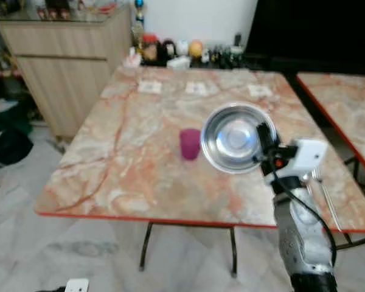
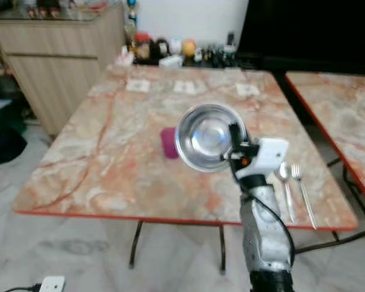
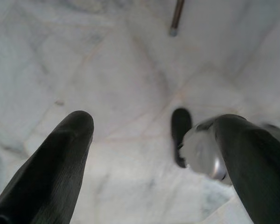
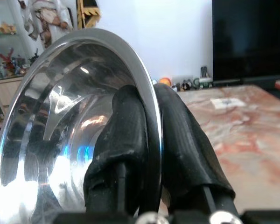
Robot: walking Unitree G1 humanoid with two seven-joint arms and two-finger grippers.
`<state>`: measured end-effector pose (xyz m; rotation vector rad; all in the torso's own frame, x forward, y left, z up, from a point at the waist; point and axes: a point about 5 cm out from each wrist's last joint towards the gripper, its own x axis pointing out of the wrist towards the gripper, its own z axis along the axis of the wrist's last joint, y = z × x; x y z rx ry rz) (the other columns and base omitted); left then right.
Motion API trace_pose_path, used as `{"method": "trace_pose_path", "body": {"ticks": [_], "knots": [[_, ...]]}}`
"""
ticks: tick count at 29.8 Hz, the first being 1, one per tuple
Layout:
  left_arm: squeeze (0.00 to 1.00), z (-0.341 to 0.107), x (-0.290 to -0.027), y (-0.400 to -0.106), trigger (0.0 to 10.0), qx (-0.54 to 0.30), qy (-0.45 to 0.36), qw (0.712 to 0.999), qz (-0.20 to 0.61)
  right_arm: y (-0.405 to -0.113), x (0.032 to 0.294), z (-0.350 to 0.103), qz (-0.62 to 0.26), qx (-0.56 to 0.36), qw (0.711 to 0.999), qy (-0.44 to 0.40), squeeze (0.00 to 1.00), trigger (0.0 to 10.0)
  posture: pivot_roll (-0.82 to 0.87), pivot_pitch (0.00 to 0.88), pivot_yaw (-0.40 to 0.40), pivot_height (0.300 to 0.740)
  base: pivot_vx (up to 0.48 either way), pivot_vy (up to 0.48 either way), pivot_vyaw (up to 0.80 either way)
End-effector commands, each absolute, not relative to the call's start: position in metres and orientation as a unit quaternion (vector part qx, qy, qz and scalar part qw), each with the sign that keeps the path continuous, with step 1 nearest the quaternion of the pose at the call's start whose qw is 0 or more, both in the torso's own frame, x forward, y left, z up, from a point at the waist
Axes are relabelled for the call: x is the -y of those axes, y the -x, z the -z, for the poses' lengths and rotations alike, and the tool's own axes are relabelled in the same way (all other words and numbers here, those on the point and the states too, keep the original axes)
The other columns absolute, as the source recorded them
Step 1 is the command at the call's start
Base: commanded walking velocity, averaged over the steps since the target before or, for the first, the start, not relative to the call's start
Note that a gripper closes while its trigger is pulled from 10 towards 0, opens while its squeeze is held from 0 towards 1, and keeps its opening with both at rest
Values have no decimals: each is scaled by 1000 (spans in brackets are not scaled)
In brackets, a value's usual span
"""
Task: Setting the table
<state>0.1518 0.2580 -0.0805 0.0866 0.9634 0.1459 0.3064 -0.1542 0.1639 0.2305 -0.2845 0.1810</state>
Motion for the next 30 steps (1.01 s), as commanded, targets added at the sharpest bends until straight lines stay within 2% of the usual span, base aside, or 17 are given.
{"method": "trace_pose_path", "body": {"ticks": [1, 18, 30], "knots": [[0, 82, -246, -156, 10000, -460, -40, 885, -56, -304, 166, -167, -71, 144, 982, -103, 0, 10000, 12, 0, -34, 740, 0, -431, 0], [0, 88, -231, -150, 10000, -466, -37, 883, -44, -298, 177, -159, -50, 124, 987, -93, 0, 10000, 5, 0, -44, 740, 0, -431, 0], [0, 80, -257, -154, 10000, -464, -41, 883, -61, -298, 186, -161, -30, 124, 988, -90, 0, 10000, 5, 0, -41, 740, 0, -431, 0]]}}
